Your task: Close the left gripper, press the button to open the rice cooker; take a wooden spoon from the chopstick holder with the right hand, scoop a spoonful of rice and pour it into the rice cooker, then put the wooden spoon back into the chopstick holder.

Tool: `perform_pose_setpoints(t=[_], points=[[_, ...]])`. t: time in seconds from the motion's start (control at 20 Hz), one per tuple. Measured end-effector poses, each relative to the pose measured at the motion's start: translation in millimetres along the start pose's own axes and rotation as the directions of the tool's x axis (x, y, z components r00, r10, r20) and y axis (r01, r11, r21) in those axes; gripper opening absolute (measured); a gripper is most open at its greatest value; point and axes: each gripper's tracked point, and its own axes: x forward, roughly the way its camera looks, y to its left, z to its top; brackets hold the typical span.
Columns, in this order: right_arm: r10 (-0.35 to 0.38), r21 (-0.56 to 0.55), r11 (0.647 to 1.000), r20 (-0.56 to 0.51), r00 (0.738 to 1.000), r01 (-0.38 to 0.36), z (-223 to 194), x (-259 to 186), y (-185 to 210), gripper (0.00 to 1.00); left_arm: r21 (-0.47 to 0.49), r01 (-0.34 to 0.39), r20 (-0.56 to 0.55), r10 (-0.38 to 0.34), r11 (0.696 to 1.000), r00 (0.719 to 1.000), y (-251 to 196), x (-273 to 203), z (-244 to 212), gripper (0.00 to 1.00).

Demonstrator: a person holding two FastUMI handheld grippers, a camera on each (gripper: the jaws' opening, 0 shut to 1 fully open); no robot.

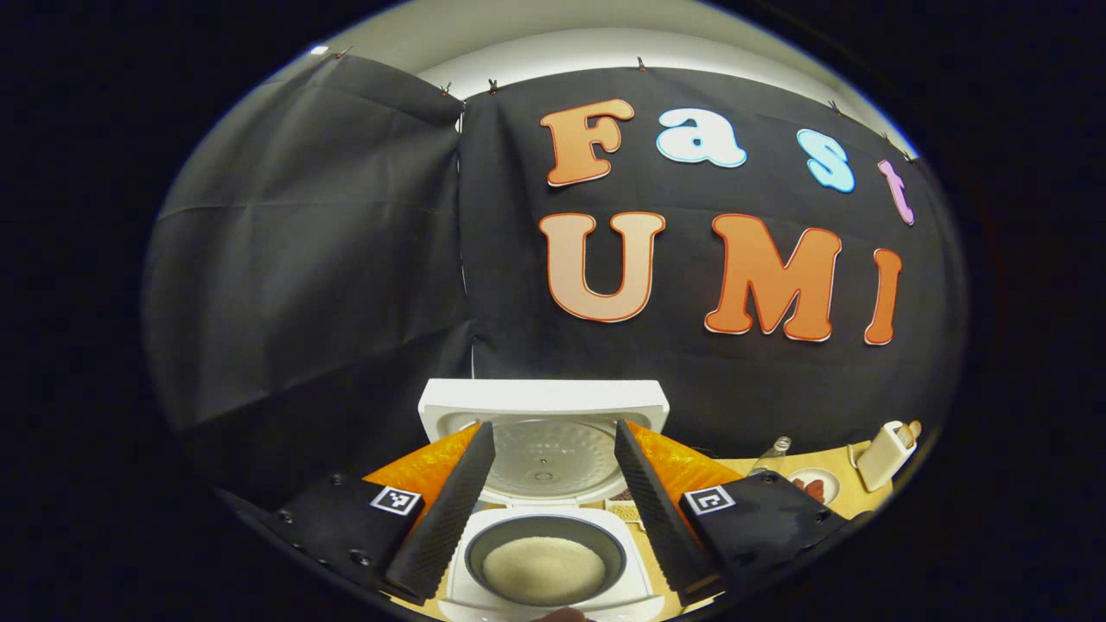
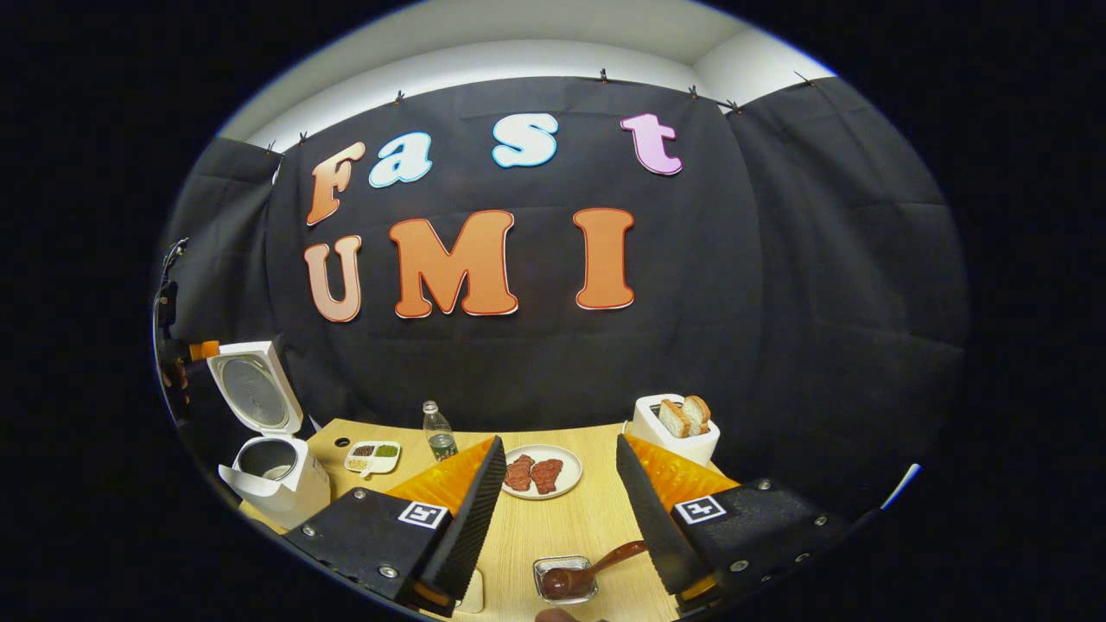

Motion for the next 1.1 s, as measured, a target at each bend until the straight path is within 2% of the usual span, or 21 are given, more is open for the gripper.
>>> perform_pose_setpoints(t=[0.2,0.3,0.45,0.55,0.65,0.7,0.8,0.95,1.1], points=[[-0.093,0.004,0.996,0.01,0.996,0.093,1,-27,-20,0.81,0.012,0.015,0.109,-0.016,1.0,0.994,-4,41,43,0.95],[-0.133,0.018,0.991,0.007,0.991,0.133,-2,-43,-28,0.8,0.008,0.015,0.084,-0.016,1.0,0.996,-3,67,40,0.94],[-0.193,0.008,0.981,0.002,0.981,0.193,-7,-64,-42,0.81,-0.062,0.004,0.011,-0.003,0.998,1.0,4,104,28,0.95],[-0.211,0.015,0.977,-0.005,0.977,0.211,-9,-71,-46,0.81,-0.057,-0.021,-0.03,0.019,0.998,0.999,14,119,21,0.95],[-0.21,0.022,0.977,-0.005,0.978,0.21,-9,-74,-47,0.81,-0.046,-0.048,-0.122,0.042,0.998,0.992,23,129,4,0.96],[-0.207,0.023,0.978,-0.006,0.978,0.207,-9,-73,-46,0.81,-0.014,-0.071,-0.118,0.069,0.997,0.991,25,132,6,0.95],[-0.186,0.025,0.982,-0.006,0.983,0.186,-11,-67,-42,0.81,0.019,-0.051,-0.177,0.054,0.998,0.983,17,128,4,0.96],[-0.129,0.033,0.991,-0.008,0.992,0.129,-11,-53,-28,0.81,0.021,-0.022,-0.275,0.027,1.0,0.961,7,115,-6,0.98],[-0.076,0.032,0.997,-0.009,0.997,0.076,-21,-34,-17,0.81,-0.002,-0.019,-0.325,0.017,1.0,0.946,5,96,-13,0.96]])
